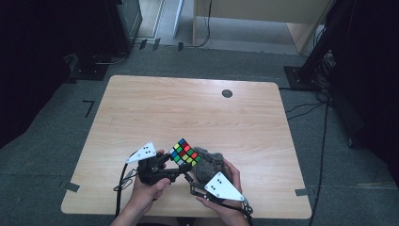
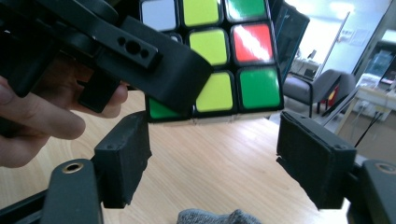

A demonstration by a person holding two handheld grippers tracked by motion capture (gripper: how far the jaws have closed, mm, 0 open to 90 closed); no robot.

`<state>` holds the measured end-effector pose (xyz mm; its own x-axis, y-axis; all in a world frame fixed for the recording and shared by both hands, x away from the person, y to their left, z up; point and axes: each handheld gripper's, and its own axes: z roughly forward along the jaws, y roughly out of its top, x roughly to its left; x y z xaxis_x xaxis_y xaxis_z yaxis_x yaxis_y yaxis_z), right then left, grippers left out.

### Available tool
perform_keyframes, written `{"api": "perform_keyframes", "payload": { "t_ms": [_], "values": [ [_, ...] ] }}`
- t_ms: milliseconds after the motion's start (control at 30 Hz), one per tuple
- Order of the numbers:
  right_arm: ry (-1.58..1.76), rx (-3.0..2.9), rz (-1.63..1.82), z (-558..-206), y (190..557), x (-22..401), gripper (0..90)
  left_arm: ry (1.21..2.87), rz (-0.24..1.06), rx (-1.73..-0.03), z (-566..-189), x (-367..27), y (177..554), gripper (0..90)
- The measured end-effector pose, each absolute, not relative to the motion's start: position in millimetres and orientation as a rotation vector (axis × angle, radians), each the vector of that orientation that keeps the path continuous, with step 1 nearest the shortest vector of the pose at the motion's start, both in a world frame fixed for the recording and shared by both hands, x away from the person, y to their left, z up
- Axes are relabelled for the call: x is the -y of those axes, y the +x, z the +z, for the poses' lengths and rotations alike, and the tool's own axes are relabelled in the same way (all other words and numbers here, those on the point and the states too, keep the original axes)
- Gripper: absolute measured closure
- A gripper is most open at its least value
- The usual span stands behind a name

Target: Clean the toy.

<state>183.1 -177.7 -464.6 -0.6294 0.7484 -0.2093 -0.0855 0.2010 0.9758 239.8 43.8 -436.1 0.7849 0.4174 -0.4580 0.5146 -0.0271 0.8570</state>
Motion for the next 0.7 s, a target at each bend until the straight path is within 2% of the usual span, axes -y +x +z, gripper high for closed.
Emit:
{"api": "perform_keyframes", "payload": {
  "t_ms": [167, 700],
  "values": [
    [0.596, -1.756, 1.491, -464.3, 180.8, 175.8, 33.8, 1.659, -0.110, -0.754, -437.7, -40.9, 239.9, 34.6],
    [0.610, -1.786, 1.450, -465.9, 177.1, 174.8, 34.7, 1.650, -0.195, -0.772, -436.9, -46.1, 248.1, 32.8]
  ]
}}
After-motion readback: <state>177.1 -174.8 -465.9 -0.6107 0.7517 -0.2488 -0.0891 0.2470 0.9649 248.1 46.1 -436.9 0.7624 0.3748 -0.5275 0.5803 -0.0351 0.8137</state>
